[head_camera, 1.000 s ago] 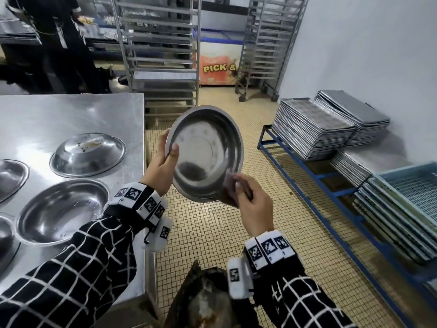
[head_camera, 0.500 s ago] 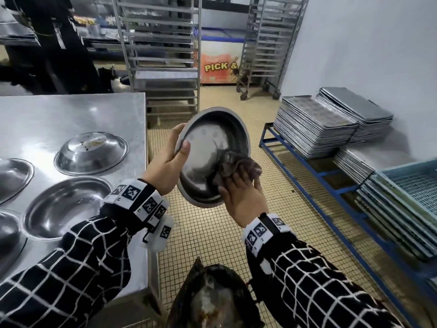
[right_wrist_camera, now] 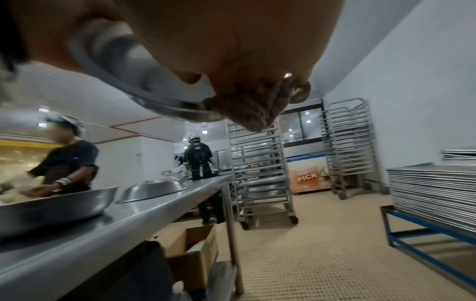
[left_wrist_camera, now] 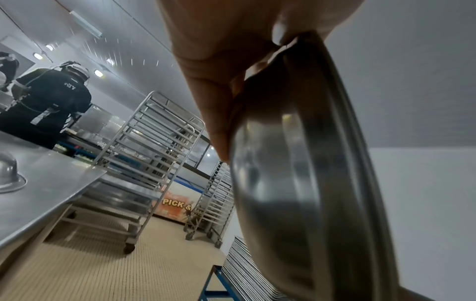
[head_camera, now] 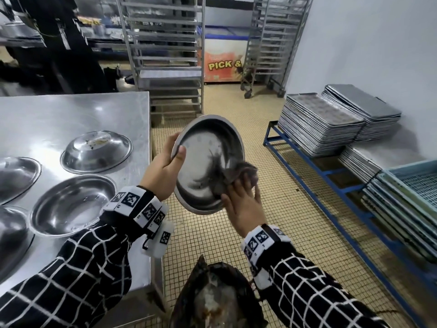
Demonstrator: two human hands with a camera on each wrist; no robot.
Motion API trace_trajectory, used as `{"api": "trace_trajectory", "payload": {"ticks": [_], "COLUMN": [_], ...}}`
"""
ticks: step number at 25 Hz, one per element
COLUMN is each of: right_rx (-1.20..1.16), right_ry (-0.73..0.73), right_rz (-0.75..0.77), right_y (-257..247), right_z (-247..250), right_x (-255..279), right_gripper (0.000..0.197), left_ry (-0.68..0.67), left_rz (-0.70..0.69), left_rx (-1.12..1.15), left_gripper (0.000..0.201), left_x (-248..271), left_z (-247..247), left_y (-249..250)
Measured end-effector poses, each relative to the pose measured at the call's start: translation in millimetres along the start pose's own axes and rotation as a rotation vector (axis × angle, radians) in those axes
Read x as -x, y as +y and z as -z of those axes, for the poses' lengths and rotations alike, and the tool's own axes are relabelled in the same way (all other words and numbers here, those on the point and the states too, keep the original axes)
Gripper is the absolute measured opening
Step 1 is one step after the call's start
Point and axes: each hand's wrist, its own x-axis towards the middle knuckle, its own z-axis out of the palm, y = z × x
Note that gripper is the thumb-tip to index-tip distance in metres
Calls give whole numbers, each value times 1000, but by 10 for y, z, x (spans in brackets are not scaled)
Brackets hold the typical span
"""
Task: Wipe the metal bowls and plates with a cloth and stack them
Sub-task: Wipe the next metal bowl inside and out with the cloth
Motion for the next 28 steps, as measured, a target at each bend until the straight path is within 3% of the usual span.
{"api": "trace_trajectory", "payload": {"ticks": [1,4,5,7,9,11,12,14,18,21,24,26,28], "right_rx": [-42,-280,-336,-445,-611,-678,-713,-827,-985,-1025,-1086,-1025,-860], "right_ry": [24,152,196,230,177,123,137,235,443,363,246,285,330], "right_rz": [-51,-147,-179,-252,-310,-335,-350,-418,-551,-506,-559,-573,-454], "right_y": [55,45,48,74,142,174,166,91,-163,-253,-201,-159,-218], "right_z": [40,251,324,508,658,719,712,658,566,577,579,565,536], "right_x": [-51,-218,-277,-363,-414,-395,-378,-346,-292,-275,-255,-212,-144], "right_gripper": [67,65,65,57,33,22,21,21,17,20,18,18,23], "left_ry": [-2,-20,-37,-51,-77,-46,-2,54,18,176,284,300,247], "left_rz": [41,157,176,216,247,217,193,145,182,332,387,388,357], "left_rx": [60,185,206,240,310,372,393,450,494,493,454,391,319], "left_gripper": [48,83,87,79,73,59,55,68,78,57,70,60,56], "left_x": [33,47,53,26,15,24,50,134,311,294,218,189,213], "left_z": [-27,-46,-49,-31,-3,15,27,18,-282,-353,-217,-142,-107], "left_y": [-10,-85,-61,-81,-53,-25,-22,-31,-50,-58,-99,-175,-243]}}
